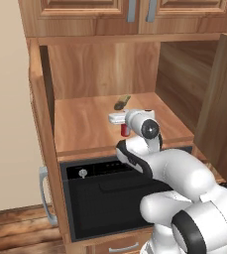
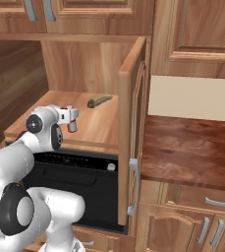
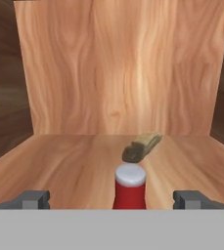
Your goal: The dining table condiment station is running low on ketchup. Refill the condiment station by opening the cabinet and taking the ketchup from the cabinet and placing it on the dining table.
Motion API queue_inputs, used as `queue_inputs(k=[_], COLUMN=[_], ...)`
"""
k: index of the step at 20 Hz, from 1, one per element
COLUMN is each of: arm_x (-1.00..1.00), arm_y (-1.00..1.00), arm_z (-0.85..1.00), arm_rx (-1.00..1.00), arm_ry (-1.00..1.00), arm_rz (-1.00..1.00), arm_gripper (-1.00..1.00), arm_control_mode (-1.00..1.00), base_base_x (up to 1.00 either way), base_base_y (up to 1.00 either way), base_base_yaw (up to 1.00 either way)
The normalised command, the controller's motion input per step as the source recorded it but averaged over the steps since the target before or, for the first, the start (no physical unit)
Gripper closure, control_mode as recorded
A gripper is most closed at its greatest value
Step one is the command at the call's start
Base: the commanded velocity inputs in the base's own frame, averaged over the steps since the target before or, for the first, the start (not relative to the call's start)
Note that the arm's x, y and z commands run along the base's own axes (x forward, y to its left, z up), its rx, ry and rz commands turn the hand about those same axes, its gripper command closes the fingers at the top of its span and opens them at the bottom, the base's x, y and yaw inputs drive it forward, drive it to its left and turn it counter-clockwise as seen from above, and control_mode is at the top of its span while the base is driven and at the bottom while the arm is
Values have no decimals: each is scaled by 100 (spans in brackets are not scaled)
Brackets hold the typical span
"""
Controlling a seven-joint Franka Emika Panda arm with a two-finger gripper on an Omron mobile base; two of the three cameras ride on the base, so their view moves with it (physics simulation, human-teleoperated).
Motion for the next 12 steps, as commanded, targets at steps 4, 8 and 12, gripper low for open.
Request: queue_inputs(k=[4,8,12], arm_x=[2,1,3], arm_y=[-1,-2,-1], arm_z=[-4,-9,-13], arm_rx=[0,0,0], arm_ry=[0,0,0], arm_rz=[0,0,0], arm_gripper=[-100,-100,-100], arm_control_mode=[-100,-100,-100], base_base_x=[0,0,0], base_base_y=[0,0,0], base_base_yaw=[0,0,0])
